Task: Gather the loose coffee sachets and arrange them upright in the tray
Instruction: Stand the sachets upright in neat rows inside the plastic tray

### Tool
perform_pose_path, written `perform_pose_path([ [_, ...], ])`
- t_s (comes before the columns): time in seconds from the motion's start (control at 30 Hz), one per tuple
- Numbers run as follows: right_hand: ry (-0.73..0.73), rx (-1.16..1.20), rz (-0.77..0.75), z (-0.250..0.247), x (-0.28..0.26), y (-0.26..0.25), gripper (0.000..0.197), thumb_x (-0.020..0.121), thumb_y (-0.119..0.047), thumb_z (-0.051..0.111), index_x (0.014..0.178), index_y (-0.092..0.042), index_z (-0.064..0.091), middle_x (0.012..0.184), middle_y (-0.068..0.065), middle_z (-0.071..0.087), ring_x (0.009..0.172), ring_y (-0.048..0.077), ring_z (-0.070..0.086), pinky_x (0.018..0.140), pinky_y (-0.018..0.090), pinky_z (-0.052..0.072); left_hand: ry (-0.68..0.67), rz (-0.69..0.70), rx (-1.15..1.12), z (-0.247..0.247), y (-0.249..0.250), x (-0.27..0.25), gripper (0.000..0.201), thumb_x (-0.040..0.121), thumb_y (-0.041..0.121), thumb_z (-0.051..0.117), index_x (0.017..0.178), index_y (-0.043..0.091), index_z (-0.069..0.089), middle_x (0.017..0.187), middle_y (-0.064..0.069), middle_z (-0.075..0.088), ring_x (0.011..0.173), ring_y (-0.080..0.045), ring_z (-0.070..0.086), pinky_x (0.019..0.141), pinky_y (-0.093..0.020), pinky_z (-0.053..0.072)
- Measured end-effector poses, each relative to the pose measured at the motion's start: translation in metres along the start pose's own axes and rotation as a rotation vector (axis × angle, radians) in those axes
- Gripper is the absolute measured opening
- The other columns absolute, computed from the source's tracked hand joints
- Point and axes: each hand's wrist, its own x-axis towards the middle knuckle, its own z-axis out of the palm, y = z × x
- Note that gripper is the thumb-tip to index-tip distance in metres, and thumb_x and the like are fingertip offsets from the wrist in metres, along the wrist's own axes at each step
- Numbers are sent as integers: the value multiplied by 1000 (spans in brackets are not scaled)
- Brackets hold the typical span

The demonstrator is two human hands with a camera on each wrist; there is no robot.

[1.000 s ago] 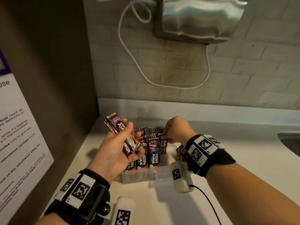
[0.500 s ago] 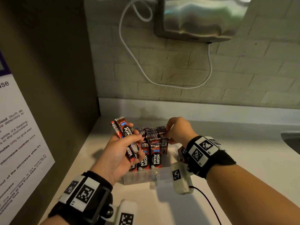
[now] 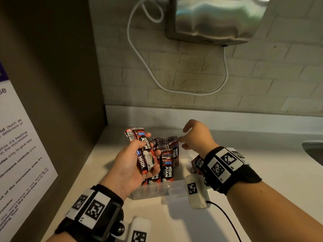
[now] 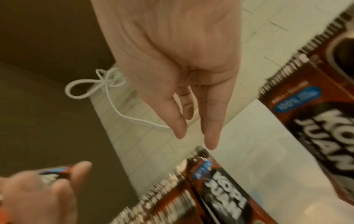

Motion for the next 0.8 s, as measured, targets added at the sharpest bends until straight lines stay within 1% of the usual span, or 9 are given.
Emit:
perform_pose_path([
  [0.1, 30, 253, -70, -9, -13, -16, 18, 84, -15, 71, 85, -8, 55, 86, 18, 66, 55, 28, 66, 55, 37, 59, -47, -14, 96, 1, 0, -3, 18, 95, 17, 54, 109, 11, 63, 91, -19, 73, 69, -23, 69, 45, -27, 51],
  [0.2, -160, 431, -78, -15, -31, -30, 27, 83, -23, 73, 95, -2, 61, 81, 14, 66, 49, 21, 58, 45, 27, 50, -99, -2, 196, 2, -4, -4, 20, 90, 17, 61, 110, 13, 64, 94, -18, 74, 76, -24, 73, 47, -27, 53],
  [0.27, -286, 394, -91, -16, -40, -32, 24, 81, -19, 75, 94, -3, 64, 72, 8, 65, 46, 16, 55, 41, 23, 45, -133, -3, 236, 4, -8, -4, 21, 89, 17, 62, 109, 14, 64, 95, -17, 74, 78, -24, 73, 48, -29, 54],
  [0.33, -341, 369, -115, -17, -46, -31, 11, 82, -10, 73, 86, -4, 64, 62, 5, 63, 42, 13, 53, 38, 21, 43, -159, -6, 269, 6, -11, -4, 23, 87, 19, 63, 109, 15, 64, 95, -16, 74, 80, -25, 73, 50, -29, 53],
  [0.43, -270, 487, -82, -22, -47, -28, 10, 84, -2, 68, 78, -5, 61, 61, 7, 61, 40, 12, 53, 37, 21, 44, -159, 9, 255, 6, -14, -5, 37, 72, 16, 70, 108, 15, 60, 88, -12, 75, 76, -22, 73, 44, -26, 50],
  [0.5, -257, 660, -33, -26, -48, -27, 8, 84, 0, 66, 86, -3, 58, 65, 10, 62, 42, 14, 55, 38, 22, 47, -151, 42, 223, 6, -14, -4, 37, 66, 11, 72, 101, 15, 58, 84, -9, 74, 71, -19, 72, 41, -24, 48],
  [0.57, -307, 758, 8, -24, -53, -27, 12, 84, 2, 65, 91, -3, 58, 65, 11, 63, 44, 15, 59, 40, 22, 50, -126, 83, 183, 7, -14, -3, 33, 66, 10, 71, 95, 17, 57, 83, -9, 73, 69, -18, 71, 41, -23, 47],
  [0.67, -339, 795, 25, -13, -63, -26, 13, 87, 6, 59, 80, -4, 59, 61, 11, 64, 46, 14, 62, 43, 21, 52, -101, 113, 166, 9, -15, -1, 27, 69, 12, 70, 91, 19, 56, 77, -5, 72, 67, -18, 71, 42, -23, 47],
  [0.8, -51, 833, 36, -16, -55, -15, 17, 90, 9, 54, 79, -5, 57, 71, 14, 66, 51, 18, 62, 52, 26, 57, -4, 133, 127, 4, -12, -1, 12, 85, 22, 65, 94, 20, 57, 79, 3, 72, 77, -17, 72, 46, -24, 49],
])
